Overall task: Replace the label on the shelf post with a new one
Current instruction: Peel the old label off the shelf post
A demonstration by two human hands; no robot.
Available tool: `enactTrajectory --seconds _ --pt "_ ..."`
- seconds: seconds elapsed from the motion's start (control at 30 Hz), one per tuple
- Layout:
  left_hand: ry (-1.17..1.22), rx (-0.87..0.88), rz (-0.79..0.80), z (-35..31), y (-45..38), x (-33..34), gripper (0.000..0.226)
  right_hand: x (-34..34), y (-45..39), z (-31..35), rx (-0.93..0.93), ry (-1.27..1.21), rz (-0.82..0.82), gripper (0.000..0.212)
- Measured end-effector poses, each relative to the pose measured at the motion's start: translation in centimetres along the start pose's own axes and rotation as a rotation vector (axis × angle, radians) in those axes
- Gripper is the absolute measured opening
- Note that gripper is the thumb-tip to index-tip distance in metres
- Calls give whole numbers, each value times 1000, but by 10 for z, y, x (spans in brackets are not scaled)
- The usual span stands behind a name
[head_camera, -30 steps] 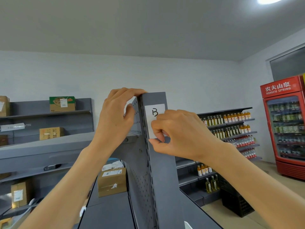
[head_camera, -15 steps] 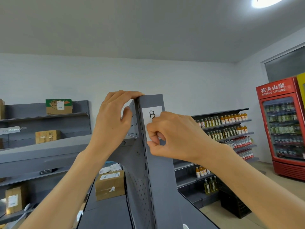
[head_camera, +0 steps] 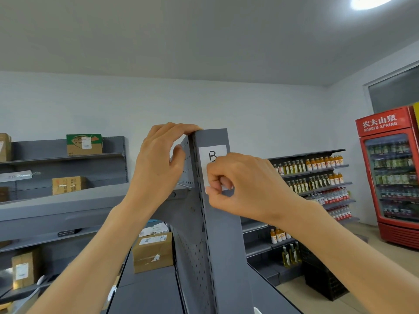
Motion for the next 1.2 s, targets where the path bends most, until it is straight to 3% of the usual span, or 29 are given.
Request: enactTrajectory --seconds 0.2,0.5,0.77,1.2 --pt "1 12 13 -1 1 0 52 -15 -21 -11 108 -144 -268 12" --pt "2 5 25 0 0 1 47 -14 -28 -16 43 -130 -389 5" --pt "0 -2 23 0 0 0 48 -15 -28 -13 -6 -124 -412 8" --pt "10 -18 29 -1 1 0 47 -8 -28 -28 91 -378 -447 10"
Point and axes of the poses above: each hand's wrist, its own y-axis away from the middle knuckle, its own x-axis out of the palm, z = x × y, the point moved 7 cm from there along -y, towards the middle knuckle, and after that the axes turned 5 degrees about y, right-handed, at the moved point
